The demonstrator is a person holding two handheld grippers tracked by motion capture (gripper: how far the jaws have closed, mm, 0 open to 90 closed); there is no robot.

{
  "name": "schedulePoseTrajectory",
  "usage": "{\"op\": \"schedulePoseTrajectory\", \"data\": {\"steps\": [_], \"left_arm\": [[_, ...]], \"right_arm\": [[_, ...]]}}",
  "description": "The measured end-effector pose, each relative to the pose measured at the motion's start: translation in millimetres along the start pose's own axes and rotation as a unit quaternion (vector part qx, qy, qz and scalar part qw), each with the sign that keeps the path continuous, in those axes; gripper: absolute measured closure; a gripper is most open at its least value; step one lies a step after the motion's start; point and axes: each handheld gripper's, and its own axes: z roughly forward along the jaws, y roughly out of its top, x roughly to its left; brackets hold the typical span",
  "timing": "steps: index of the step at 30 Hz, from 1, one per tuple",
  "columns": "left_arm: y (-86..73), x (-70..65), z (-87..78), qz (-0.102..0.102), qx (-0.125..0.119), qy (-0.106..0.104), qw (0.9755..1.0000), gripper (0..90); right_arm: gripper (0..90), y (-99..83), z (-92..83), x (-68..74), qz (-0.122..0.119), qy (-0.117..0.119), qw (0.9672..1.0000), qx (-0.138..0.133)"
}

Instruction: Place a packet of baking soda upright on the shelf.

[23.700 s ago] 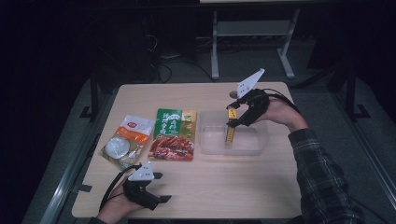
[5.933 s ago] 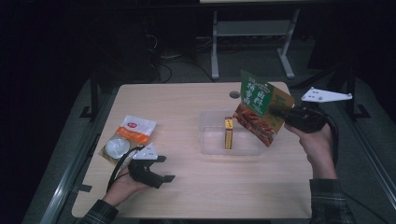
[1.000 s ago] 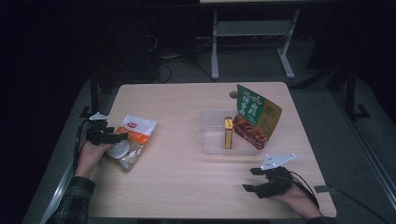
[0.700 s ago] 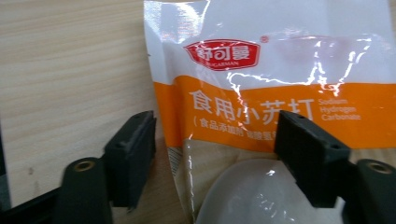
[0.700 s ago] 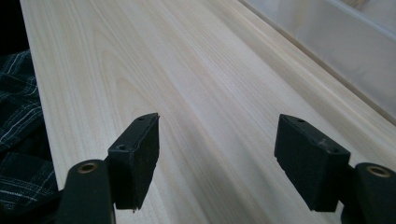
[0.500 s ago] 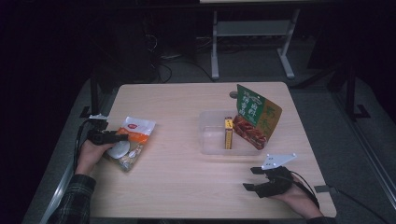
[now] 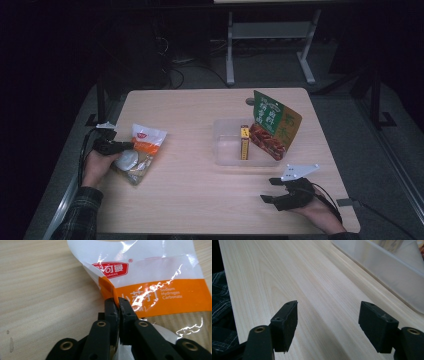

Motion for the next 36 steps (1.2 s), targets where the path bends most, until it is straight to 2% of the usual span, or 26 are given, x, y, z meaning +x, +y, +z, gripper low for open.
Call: {"op": "schedulePoseTrajectory", "data": {"steps": [4, 7, 11, 14, 20, 22, 25, 28, 29, 34, 36], "left_arm": [[1.3, -5.4, -9.4, 0.002, -0.027, -0.011, 0.9996, 89.0], [1.0, -8.8, -13.5, 0.008, -0.034, -0.014, 0.9993, 89.1], [1.4, -17.4, -24.0, 0.008, -0.058, -0.028, 0.9979, 89.3], [3.2, -25.7, -34.0, 0.018, -0.076, -0.039, 0.9962, 89.4], [7.6, -48.6, -47.7, 0.033, -0.112, -0.076, 0.9903, 89.5], [10.2, -57.2, -49.2, 0.041, -0.118, -0.09, 0.9881, 89.6], [15.1, -71.2, -51.2, 0.053, -0.128, -0.106, 0.9847, 89.7], [19.4, -84.4, -52.2, 0.062, -0.138, -0.124, 0.9807, 89.8], [20.8, -89.0, -52.1, 0.066, -0.14, -0.127, 0.9797, 89.9], [26.6, -110.7, -49.1, 0.084, -0.148, -0.145, 0.9747, 89.9], [28.5, -119.4, -48.0, 0.087, -0.156, -0.156, 0.9716, 89.9]], "right_arm": [[31.1, 0.0, -0.5, -0.5, 0.001, -0.001, 1.0, -0.001], [31.6, -0.1, -0.2, -1.1, 0.002, -0.001, 1.0, -0.003], [32.8, -0.1, -0.1, -0.8, 0.004, 0.002, 1.0, -0.005], [34.1, 0.6, 0.2, -0.3, 0.005, 0.007, 0.9999, -0.011], [38.9, 4.4, 0.2, 3.0, 0.009, 0.015, 0.9997, -0.02], [44.8, 7.0, -0.2, 5.2, 0.006, 0.01, 0.9994, -0.034], [46.6, 13.8, 1.1, 8.6, 0.007, 0.013, 0.9986, -0.051], [46.5, 20.8, 8.6, 11.7, 0.005, 0.023, 0.9986, -0.047], [49.1, 23.0, 11.6, 12.6, 0.002, 0.027, 0.9987, -0.045], [53.5, 39.3, 23.7, 17.1, -0.015, 0.042, 0.9972, -0.06], [55.0, 47.4, 28.3, 19.0, -0.021, 0.048, 0.9963, -0.069]]}}
